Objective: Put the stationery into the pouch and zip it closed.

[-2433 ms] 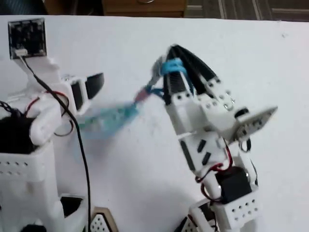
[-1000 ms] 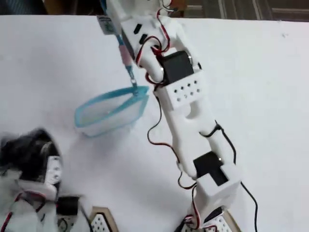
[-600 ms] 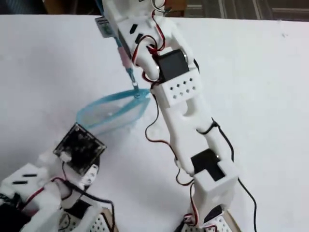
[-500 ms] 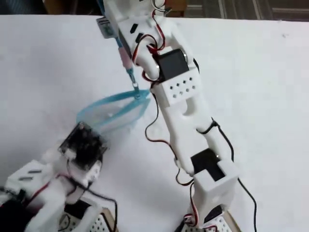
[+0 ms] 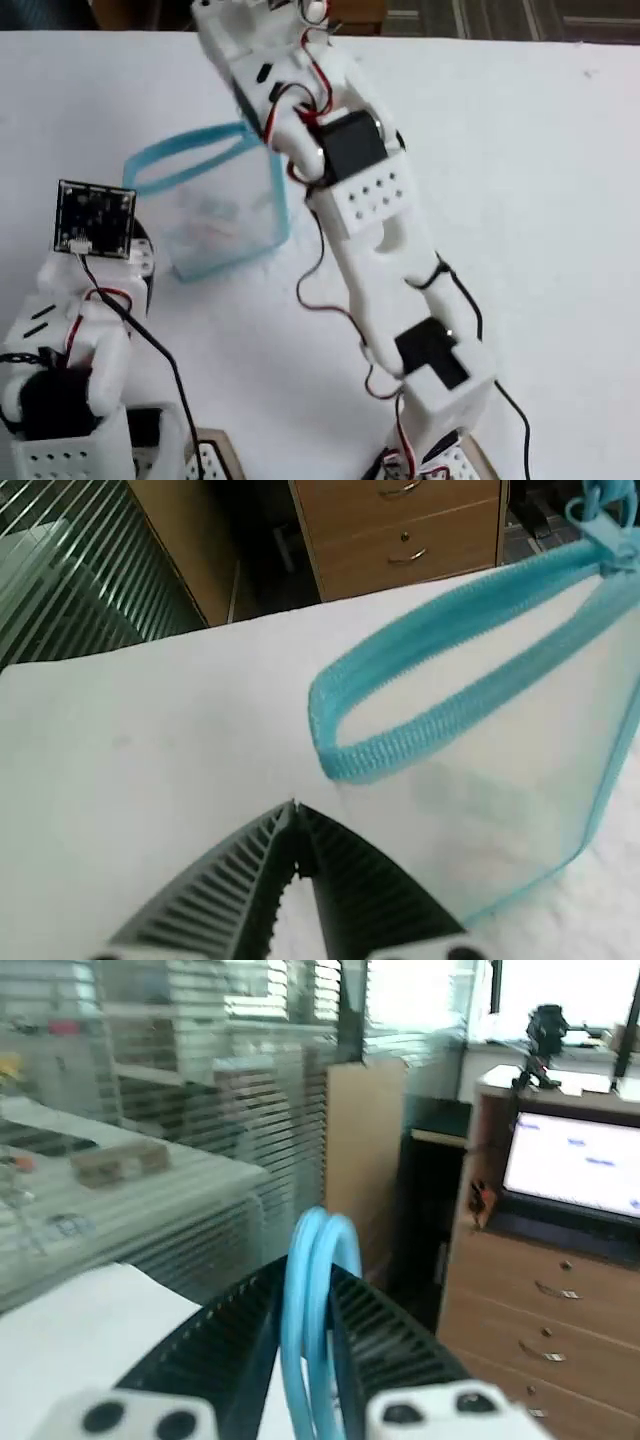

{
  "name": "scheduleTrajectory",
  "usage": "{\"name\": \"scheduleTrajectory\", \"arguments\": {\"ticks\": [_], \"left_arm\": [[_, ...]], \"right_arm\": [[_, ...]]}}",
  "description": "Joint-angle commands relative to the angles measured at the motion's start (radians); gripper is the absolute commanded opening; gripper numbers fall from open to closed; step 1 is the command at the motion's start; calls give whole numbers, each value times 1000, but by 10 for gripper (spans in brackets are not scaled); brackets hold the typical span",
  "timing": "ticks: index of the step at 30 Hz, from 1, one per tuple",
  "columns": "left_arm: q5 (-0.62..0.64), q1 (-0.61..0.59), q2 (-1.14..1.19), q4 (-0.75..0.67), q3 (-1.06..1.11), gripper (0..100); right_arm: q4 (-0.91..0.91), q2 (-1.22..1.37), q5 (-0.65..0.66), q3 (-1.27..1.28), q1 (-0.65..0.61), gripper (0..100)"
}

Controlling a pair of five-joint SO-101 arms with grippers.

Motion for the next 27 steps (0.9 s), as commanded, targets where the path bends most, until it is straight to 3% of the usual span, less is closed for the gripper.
{"name": "scheduleTrajectory", "arguments": {"ticks": [1, 10, 18, 24, 27], "left_arm": [[37, 35, 2, -35, -5, 24], [173, 81, 266, -135, -49, 27], [184, 82, 641, -147, -362, 24], [193, 150, 837, -35, -589, 24], [282, 153, 871, 43, -661, 25]], "right_arm": [[39, -120, 11, -40, -73, 16], [45, -259, 11, -40, -166, 16], [44, -338, 11, -40, -208, 16], [51, -328, 11, -31, -214, 16], [51, -308, 6, -29, -166, 16]]}}
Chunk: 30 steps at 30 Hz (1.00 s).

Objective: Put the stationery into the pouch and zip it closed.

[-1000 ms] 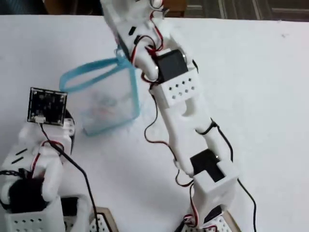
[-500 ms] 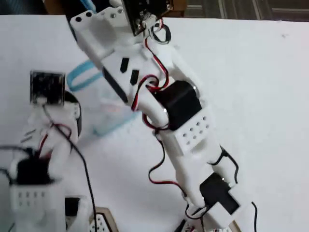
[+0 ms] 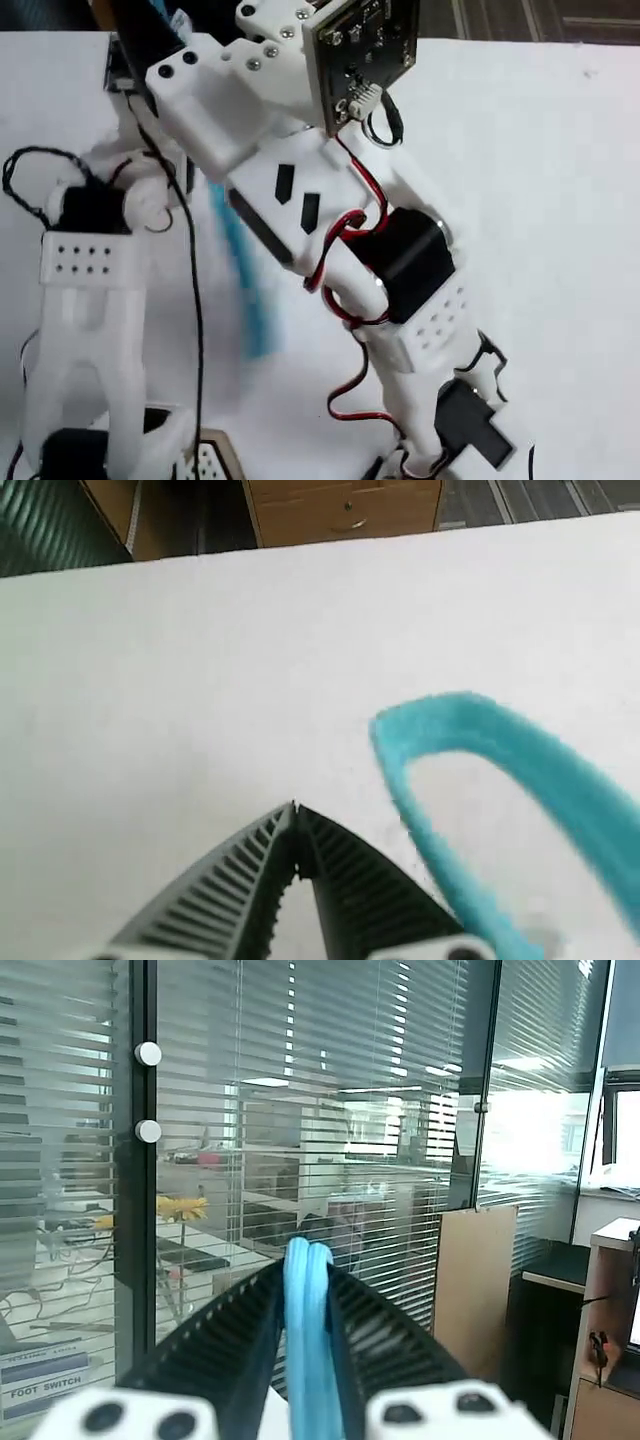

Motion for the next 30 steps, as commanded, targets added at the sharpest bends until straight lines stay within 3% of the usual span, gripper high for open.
{"name": "scheduleTrajectory", "arguments": {"ticks": [1, 7, 18, 24, 30], "left_arm": [[83, -1, 22, 75, -112, 26], [51, -76, 19, 256, -175, 27], [-97, -383, -56, 655, -503, 61], [-95, -429, -378, 675, -485, 103], [-91, -375, -839, 669, -203, 178]], "right_arm": [[4, -2, 5, -29, 56, 16], [45, 74, 3, -29, 157, 16], [39, 119, 3, -11, 173, 16], [38, 128, 3, -12, 165, 16], [44, 101, 6, -12, 163, 16]]}}
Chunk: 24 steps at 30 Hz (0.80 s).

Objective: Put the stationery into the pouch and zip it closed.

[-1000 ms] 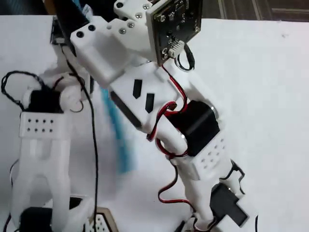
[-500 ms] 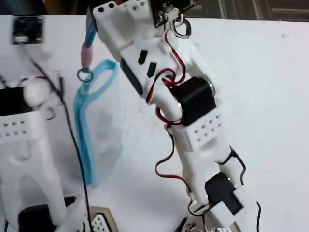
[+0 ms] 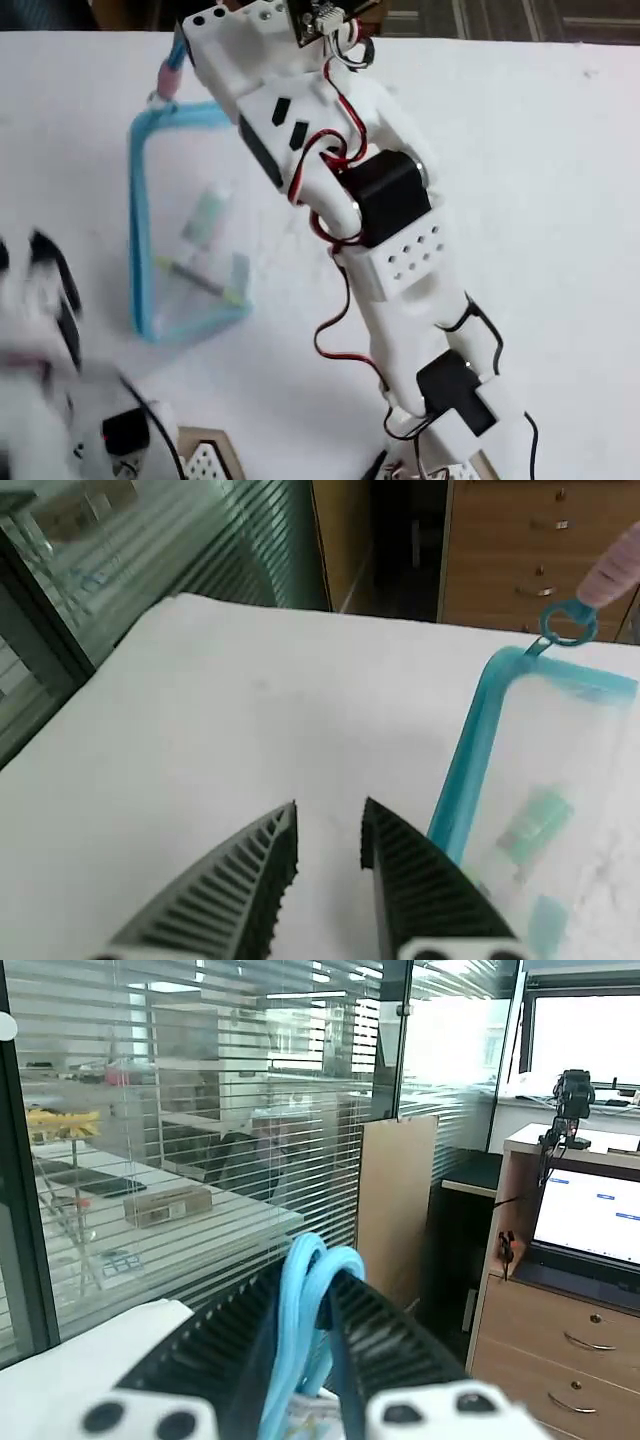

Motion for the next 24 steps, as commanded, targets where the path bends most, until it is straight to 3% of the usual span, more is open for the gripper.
{"name": "scheduleTrajectory", "arguments": {"ticks": [1, 4, 9, 15, 24], "left_arm": [[-17, 82, -266, -3, 199, 201], [-52, 163, -397, -46, 423, 242], [-49, 165, -427, -187, 621, 245], [-48, 170, -329, -275, 632, 245], [-49, 171, -288, -229, 580, 245]], "right_arm": [[1, -51, 9, -8, -2, 16], [4, -96, 11, -8, -22, 16], [70, -165, 12, -3, -56, 16], [160, -177, 11, -3, -50, 16], [176, -179, 3, 69, 67, 16]]}}
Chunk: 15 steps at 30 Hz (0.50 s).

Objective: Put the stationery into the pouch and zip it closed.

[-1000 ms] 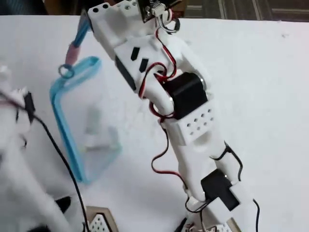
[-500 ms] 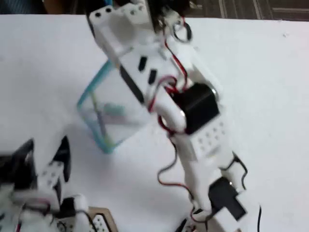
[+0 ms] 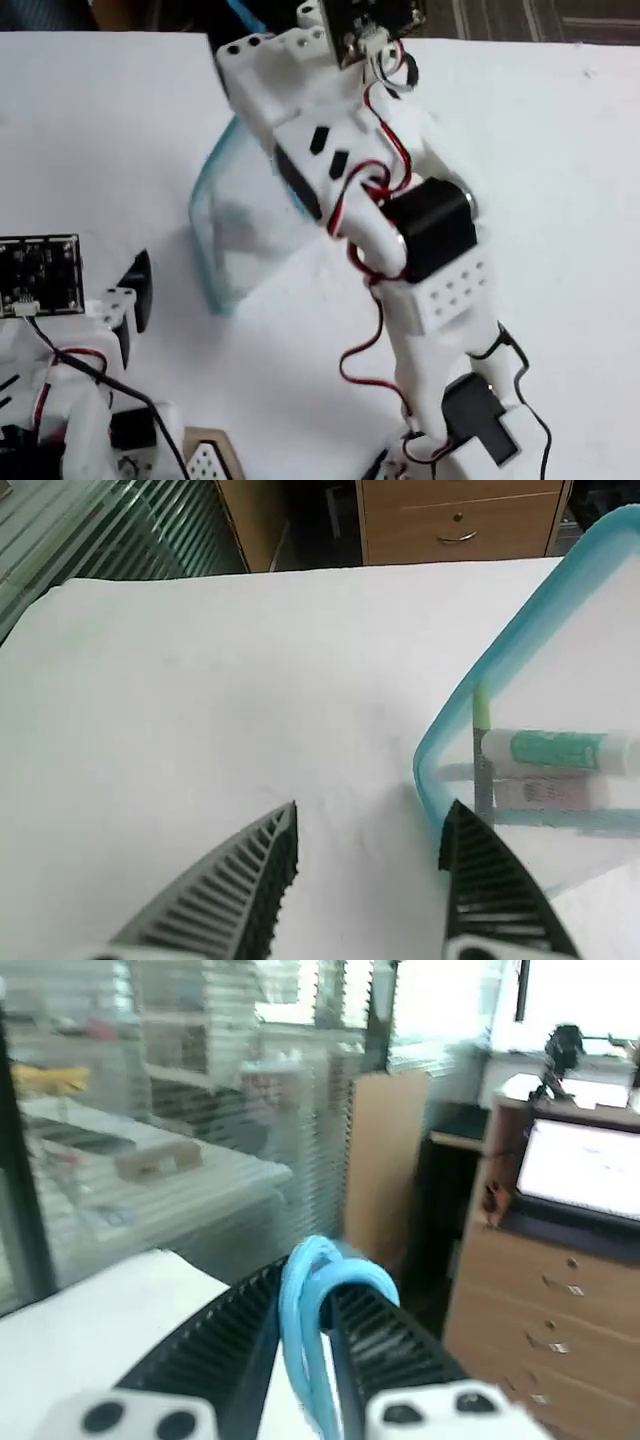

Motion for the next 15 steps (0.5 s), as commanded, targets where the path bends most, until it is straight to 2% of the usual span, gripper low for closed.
{"name": "scheduleTrajectory", "arguments": {"ticks": [1, 4, 10, 13, 15], "left_arm": [[-3, 10, 18, 11, -74, 245], [-2, 13, 21, 5, -121, 245], [9, 133, 24, -114, -54, 246], [94, 142, 50, -213, 6, 247], [155, 150, 107, -216, -12, 259]], "right_arm": [[-2, -38, 3, -3, 36, 16], [1, -56, 3, 6, 35, 16], [2, -61, 3, 8, 36, 16], [-4, -65, 3, 6, 33, 16], [-4, -67, 2, 5, 16, 16]]}}
